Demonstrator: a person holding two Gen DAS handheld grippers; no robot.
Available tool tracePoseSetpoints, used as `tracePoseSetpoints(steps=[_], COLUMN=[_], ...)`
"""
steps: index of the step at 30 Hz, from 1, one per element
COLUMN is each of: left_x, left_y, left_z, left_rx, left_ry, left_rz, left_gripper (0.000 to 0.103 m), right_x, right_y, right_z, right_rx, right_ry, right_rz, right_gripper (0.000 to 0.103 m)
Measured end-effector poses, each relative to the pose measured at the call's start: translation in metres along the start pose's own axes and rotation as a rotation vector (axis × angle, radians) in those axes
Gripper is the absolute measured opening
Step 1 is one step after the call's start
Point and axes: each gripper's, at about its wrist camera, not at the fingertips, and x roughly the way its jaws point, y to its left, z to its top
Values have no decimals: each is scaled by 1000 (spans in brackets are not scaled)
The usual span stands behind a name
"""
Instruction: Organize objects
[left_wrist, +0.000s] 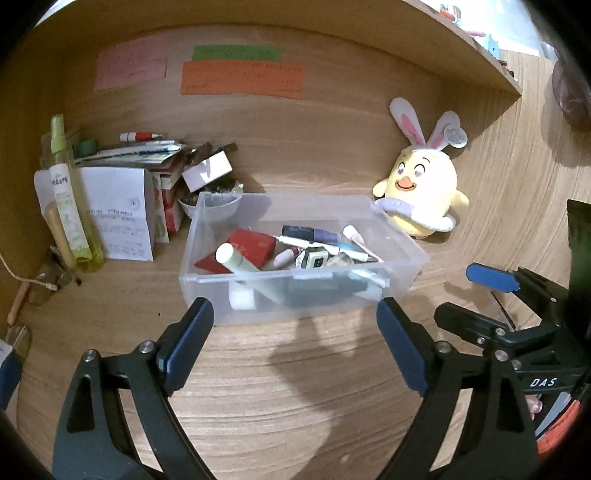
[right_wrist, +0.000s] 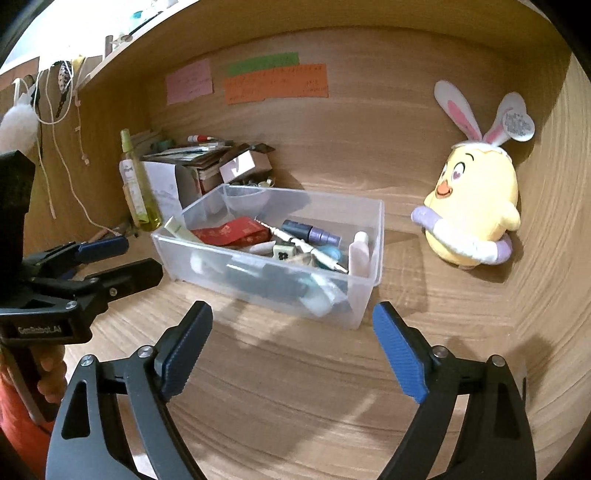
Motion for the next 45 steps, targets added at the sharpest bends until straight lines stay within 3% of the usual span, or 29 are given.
tracePoseSetpoints(steps=[45], left_x=[-3], left_y=[7], left_z=[-5], left_rx=[-42], left_ry=[-4], left_rz=[-34], left_gripper=[97], right_x=[0], right_y=[-2], right_z=[-4], right_rx=[24], right_ry=[4], right_rz=[14], right_gripper=[89])
